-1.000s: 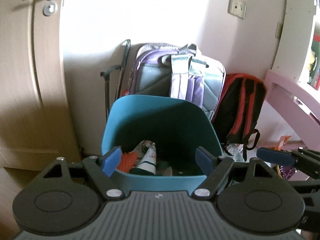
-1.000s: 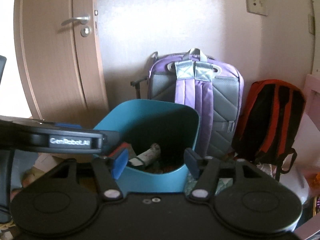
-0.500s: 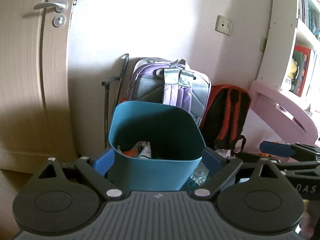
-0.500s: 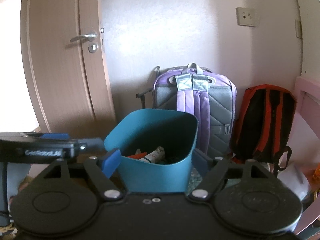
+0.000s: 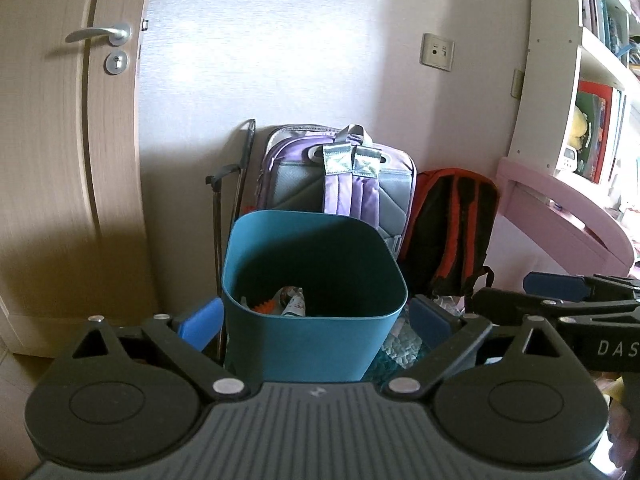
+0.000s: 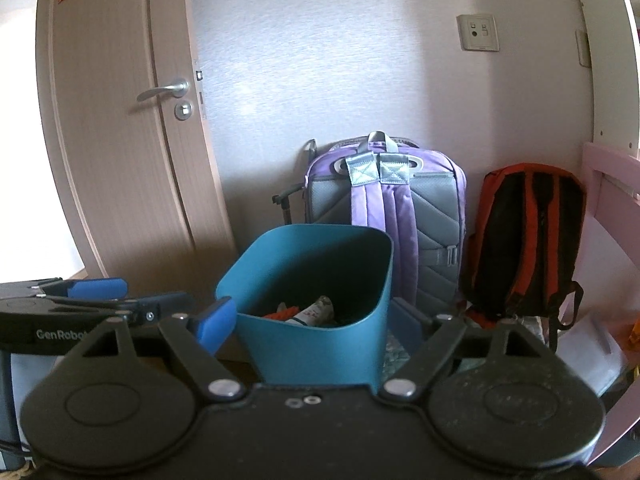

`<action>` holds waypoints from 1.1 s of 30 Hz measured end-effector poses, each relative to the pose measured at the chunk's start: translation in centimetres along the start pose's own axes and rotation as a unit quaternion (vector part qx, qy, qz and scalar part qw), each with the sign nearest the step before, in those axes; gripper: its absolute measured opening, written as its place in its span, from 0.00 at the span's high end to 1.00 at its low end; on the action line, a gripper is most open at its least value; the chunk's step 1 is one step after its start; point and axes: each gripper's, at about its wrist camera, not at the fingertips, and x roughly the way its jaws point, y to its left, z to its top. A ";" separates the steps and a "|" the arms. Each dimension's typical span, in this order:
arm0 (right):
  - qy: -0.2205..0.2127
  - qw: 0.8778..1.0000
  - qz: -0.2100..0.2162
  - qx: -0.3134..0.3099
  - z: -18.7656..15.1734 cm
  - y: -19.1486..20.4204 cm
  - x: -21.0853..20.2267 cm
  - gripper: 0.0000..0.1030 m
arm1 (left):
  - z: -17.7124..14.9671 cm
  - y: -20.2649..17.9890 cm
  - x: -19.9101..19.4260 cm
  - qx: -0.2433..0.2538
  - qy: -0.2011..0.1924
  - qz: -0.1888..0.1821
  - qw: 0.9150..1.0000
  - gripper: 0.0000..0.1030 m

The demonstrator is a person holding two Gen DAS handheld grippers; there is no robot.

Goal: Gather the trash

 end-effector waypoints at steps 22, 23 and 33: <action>0.001 1.000 0.005 -0.006 -0.6 0.6 -1.4 0.18 | -1.1 -0.7 -0.8 -0.013 0.008 0.006 1.000 0.03; 0.002 1.000 0.005 -0.006 -0.6 0.6 -1.4 0.18 | -1.1 -0.8 -0.8 -0.012 0.007 0.006 1.000 0.03; -0.005 1.000 0.009 -0.009 -0.9 0.4 -2.0 0.17 | -1.3 -1.8 -1.7 0.013 -0.037 0.021 0.999 0.03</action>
